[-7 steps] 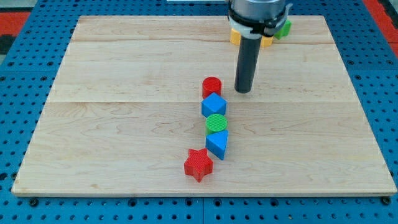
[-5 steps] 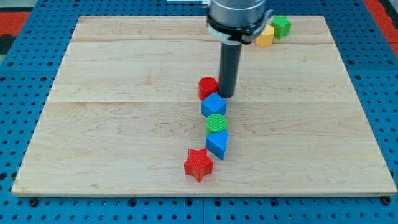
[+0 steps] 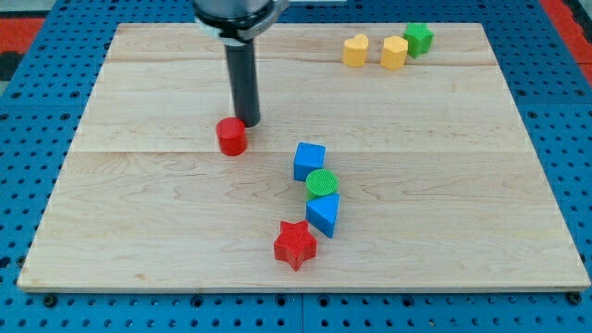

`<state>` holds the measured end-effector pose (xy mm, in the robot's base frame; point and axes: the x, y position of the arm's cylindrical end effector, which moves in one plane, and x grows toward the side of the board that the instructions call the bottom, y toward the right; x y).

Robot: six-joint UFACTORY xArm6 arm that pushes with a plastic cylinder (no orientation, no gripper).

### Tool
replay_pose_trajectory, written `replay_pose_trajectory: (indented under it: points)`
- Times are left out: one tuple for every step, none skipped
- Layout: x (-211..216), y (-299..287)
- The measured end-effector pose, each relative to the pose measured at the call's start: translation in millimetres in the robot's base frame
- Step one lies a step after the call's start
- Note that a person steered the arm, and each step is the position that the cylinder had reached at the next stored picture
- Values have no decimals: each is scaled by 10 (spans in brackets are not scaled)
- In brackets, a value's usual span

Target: Push red circle diagonally above red star

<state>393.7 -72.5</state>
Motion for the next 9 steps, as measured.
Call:
replay_pose_trajectory:
  points:
    - [-122,111]
    - [188,-191]
    - [861,-512]
    - [893,-216]
    - [998,159]
    - [1148,-604]
    - [1102,-659]
    - [564,26]
    - [197,471]
